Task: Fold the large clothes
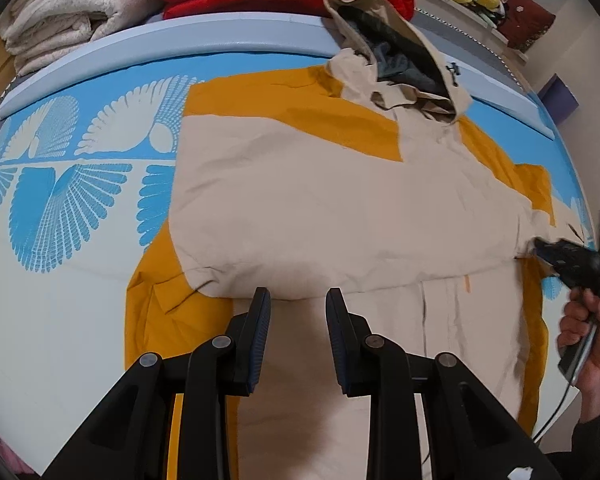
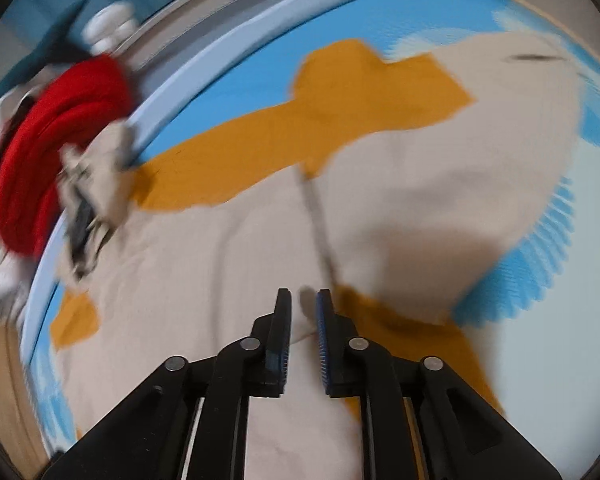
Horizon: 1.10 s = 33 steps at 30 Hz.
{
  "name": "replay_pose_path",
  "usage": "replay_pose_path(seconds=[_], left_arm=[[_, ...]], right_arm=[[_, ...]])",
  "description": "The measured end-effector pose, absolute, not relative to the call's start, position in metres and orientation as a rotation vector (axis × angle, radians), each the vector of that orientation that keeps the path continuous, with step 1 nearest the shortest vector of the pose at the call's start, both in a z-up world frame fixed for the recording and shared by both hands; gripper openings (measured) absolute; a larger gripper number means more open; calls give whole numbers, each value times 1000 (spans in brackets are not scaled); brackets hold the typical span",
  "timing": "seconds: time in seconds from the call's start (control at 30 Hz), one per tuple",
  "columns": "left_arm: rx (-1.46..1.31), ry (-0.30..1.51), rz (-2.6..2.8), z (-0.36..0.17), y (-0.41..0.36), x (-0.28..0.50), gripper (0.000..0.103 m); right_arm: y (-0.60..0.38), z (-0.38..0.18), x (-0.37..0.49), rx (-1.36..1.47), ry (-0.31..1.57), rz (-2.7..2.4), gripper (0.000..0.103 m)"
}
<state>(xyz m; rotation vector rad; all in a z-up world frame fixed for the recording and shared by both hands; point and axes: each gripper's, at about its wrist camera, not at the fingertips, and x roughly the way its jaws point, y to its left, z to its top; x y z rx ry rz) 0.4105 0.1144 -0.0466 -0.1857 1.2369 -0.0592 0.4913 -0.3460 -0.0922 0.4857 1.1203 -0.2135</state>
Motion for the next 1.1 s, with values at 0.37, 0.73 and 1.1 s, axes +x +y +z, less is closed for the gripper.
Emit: replay_pose_path(seconds=[0.37, 0.73, 1.1], left_arm=[[-99, 1089, -12, -16, 69, 382, 26], [-47, 1008, -59, 4, 12, 369, 31], [-14, 1012, -88, -6, -10, 379, 32]], right_arm=[[-357, -44, 464, 384, 1075, -172, 31], [-372, 69, 398, 74, 752, -113, 35], [-509, 54, 411, 273, 814, -257, 41]])
